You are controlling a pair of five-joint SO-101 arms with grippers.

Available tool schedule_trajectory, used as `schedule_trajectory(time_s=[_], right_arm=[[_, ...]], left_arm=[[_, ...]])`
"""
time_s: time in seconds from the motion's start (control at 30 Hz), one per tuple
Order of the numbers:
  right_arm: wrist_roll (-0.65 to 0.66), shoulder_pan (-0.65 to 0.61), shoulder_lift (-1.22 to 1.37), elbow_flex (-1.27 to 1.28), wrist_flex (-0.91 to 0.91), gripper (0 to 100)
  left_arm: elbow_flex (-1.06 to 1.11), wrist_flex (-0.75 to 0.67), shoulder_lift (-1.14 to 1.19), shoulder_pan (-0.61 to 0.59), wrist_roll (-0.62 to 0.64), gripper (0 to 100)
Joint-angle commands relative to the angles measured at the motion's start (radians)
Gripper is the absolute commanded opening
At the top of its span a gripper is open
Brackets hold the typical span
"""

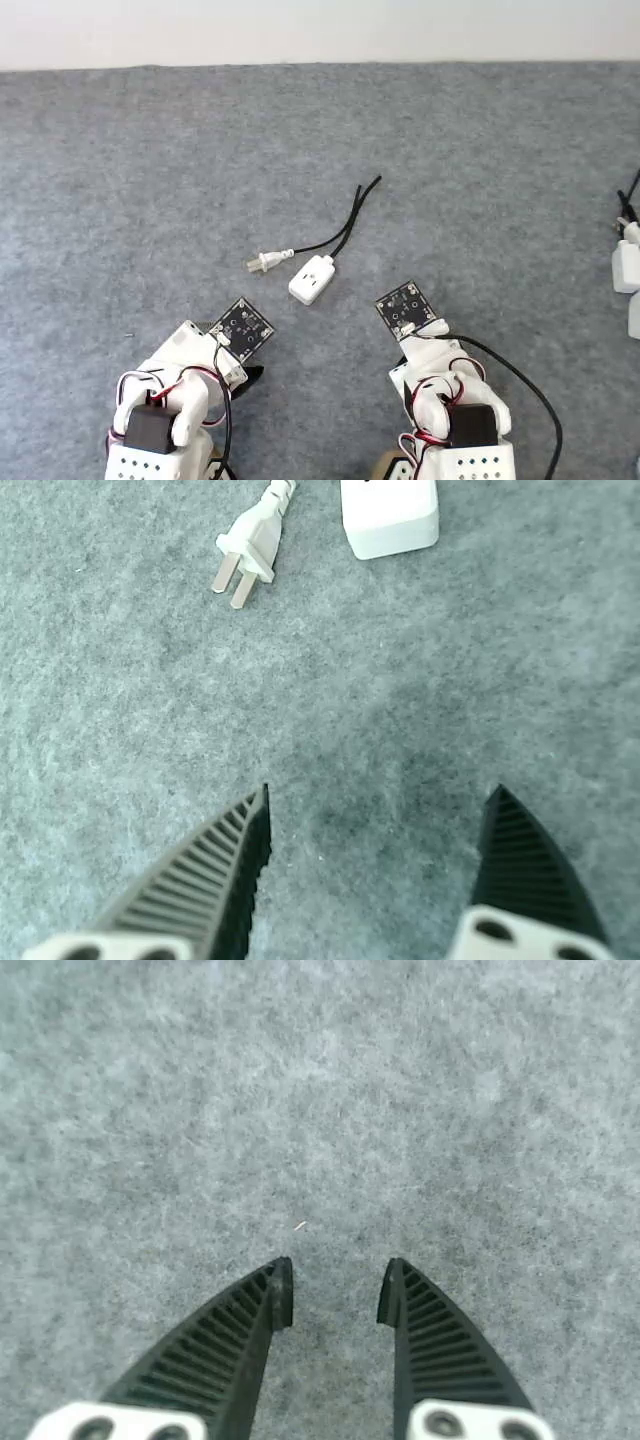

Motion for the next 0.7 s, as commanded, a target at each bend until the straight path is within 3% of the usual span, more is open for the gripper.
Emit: schedule_trajectory(time_s=[0.0,0.37,0.67], right_arm=[[0.005,0.007,-0.012,0.017,0.008,15.8],[0.005,0.005,-0.012,0.017,0.008,15.8],[0.009,0.013,-0.012,0.014,-0.125,15.8]], left_arm=[[-0.010,-0.028,-0.017,0.003,-0.003,32],[-0.022,-0.074,-0.017,-0.005,-0.008,32],[-0.231,-0.035,-0.014,-0.005,-0.041,32]])
